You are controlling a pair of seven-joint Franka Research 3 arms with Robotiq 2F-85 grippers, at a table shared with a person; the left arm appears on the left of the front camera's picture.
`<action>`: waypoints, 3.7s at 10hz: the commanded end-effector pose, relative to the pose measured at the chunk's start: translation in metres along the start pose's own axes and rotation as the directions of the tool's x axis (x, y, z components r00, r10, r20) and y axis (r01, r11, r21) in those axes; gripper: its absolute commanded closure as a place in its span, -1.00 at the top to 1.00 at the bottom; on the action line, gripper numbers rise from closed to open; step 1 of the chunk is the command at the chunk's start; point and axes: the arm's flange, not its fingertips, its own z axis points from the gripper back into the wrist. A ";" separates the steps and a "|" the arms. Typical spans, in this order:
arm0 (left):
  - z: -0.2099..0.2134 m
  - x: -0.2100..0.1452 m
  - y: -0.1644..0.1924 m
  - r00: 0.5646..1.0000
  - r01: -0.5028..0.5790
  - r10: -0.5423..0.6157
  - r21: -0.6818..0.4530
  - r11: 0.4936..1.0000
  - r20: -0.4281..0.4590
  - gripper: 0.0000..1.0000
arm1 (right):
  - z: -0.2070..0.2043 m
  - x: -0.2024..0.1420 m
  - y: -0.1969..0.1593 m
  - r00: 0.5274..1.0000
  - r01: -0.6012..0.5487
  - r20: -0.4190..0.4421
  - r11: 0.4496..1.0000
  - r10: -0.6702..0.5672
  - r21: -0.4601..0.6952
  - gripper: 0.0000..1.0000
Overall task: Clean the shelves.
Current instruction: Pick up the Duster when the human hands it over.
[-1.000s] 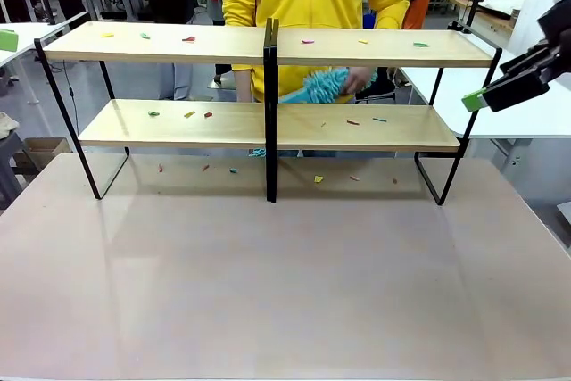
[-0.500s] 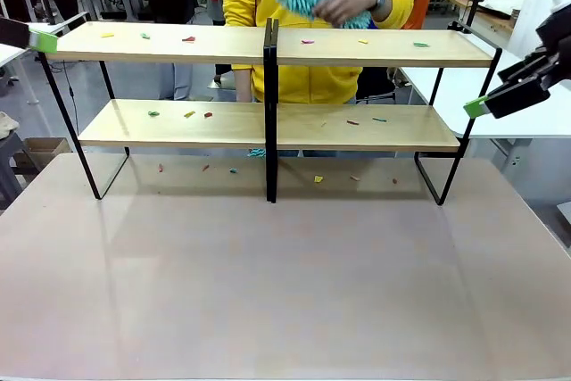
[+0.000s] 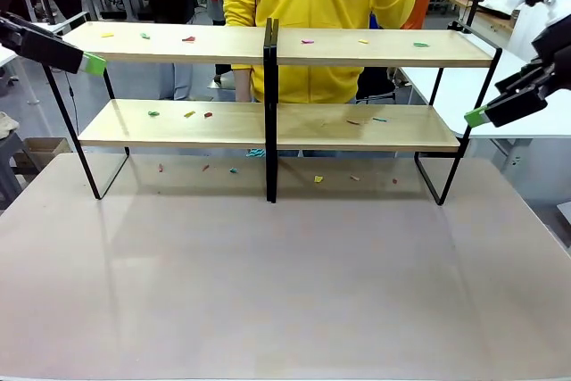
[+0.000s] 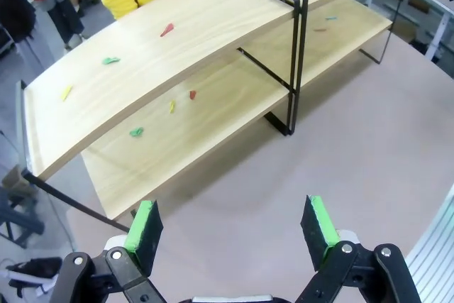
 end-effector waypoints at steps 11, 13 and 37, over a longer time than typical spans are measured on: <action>0.020 -0.088 -0.035 0.984 -0.123 0.112 0.070 0.990 0.139 1.00 | -0.023 -0.031 0.006 0.999 -0.036 0.001 0.997 0.036 0.062 1.00; 0.039 0.018 0.005 0.978 -0.097 0.087 0.042 0.994 0.192 1.00 | -0.024 -0.030 0.006 0.999 -0.032 0.001 0.998 0.032 0.057 1.00; 0.033 0.013 0.003 0.988 -0.077 0.071 0.036 0.996 0.138 1.00 | 0.012 0.016 0.043 0.942 0.324 0.130 0.939 -0.310 -0.114 1.00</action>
